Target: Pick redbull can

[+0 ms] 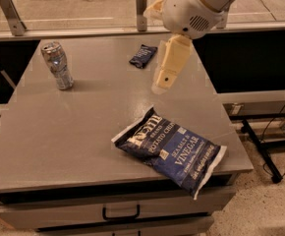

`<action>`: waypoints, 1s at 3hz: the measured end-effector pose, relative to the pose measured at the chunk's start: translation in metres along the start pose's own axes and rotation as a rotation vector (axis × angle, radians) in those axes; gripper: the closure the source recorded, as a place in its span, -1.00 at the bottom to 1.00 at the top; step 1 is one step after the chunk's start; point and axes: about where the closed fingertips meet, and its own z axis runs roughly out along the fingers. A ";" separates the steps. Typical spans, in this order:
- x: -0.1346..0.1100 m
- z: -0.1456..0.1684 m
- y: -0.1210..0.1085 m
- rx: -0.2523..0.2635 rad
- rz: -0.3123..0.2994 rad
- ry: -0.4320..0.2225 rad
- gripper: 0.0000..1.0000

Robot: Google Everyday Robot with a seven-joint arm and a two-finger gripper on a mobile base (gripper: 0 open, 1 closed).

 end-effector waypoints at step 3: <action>-0.101 0.147 -0.057 -0.030 0.197 -0.374 -1.00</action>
Offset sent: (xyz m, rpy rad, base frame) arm 0.0897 0.1831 -0.0565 0.4449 0.1608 -0.0111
